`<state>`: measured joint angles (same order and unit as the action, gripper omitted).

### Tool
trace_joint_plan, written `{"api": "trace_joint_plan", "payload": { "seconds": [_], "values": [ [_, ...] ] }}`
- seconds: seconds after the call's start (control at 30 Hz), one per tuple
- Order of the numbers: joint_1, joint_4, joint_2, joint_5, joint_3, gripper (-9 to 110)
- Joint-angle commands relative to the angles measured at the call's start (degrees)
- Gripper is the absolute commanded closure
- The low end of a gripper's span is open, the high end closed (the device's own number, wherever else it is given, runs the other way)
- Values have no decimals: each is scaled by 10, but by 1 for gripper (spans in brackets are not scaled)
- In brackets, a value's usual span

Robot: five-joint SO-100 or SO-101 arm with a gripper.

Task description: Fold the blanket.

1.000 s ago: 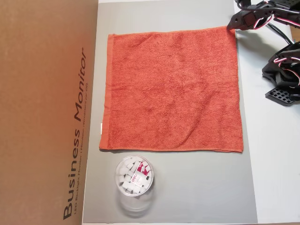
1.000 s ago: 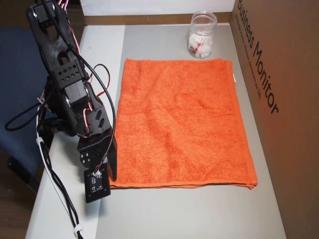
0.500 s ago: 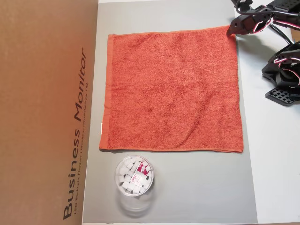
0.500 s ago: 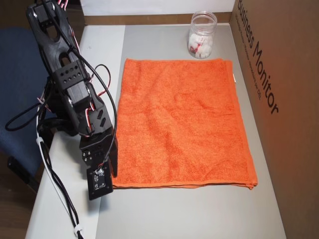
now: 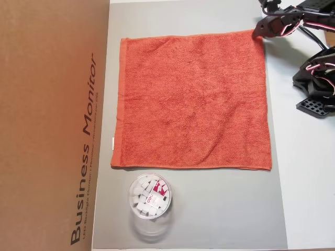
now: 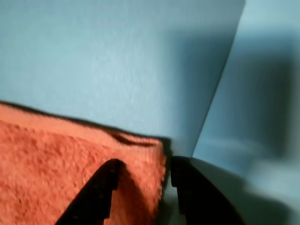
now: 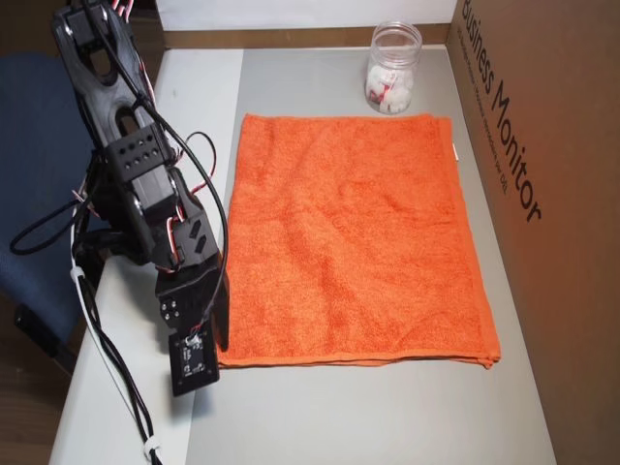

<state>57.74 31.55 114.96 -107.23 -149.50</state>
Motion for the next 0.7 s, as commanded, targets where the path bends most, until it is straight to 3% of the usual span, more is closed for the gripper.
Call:
{"api": "trace_joint_plan", "payload": {
  "seconds": [0.0,0.3,0.67],
  "values": [
    [-4,-25,-16,-1,4,91],
    [-5,-25,-18,3,2,102],
    [-6,-17,-11,4,6,102]
  ]
}}
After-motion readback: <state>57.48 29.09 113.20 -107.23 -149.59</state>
